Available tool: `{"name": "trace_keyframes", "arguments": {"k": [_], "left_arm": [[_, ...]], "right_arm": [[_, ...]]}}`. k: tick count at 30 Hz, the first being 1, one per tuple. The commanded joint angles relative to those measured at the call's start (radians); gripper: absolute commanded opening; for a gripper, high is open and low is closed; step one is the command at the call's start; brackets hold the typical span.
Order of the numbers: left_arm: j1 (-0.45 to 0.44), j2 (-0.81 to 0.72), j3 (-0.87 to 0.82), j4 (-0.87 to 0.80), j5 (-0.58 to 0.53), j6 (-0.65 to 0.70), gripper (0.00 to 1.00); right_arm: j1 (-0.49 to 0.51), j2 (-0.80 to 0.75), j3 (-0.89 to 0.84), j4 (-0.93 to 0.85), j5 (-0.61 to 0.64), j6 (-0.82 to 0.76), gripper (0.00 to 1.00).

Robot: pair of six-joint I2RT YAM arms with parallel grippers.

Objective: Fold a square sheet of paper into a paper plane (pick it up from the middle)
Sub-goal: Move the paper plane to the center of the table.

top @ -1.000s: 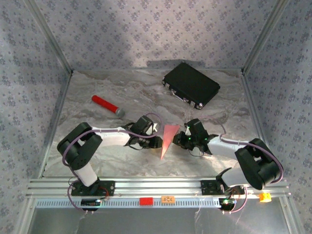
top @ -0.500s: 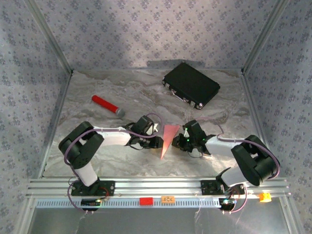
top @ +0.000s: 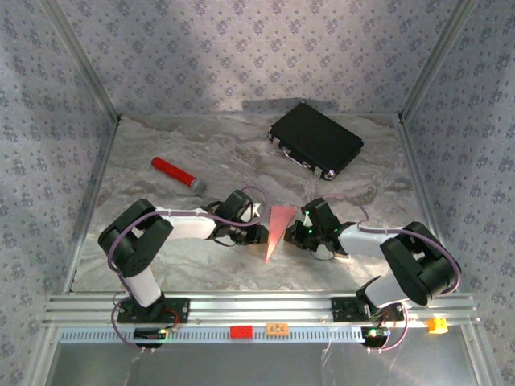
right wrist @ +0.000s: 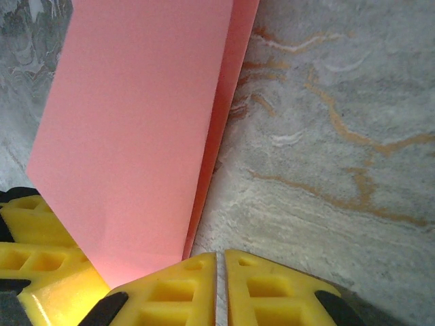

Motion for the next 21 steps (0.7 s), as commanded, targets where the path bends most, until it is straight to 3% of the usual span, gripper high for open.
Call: {"name": "trace_keyframes", "arguments": {"k": [1,12,21], "left_arm": [[-0.007,0.027,0.021,0.021,0.026,0.014,0.26],[-0.009,0.015,0.013,0.043,0.031,0.008,0.29],[-0.018,0.028,0.025,0.039,0.034,0.009,0.25]], "right_arm": [[0.019,0.023,0.012,0.025,-0.027,0.011,0.13],[0.025,0.026,0.015,0.032,-0.029,0.009,0.12],[0.027,0.036,0.016,0.041,-0.034,0.011,0.12]]}}
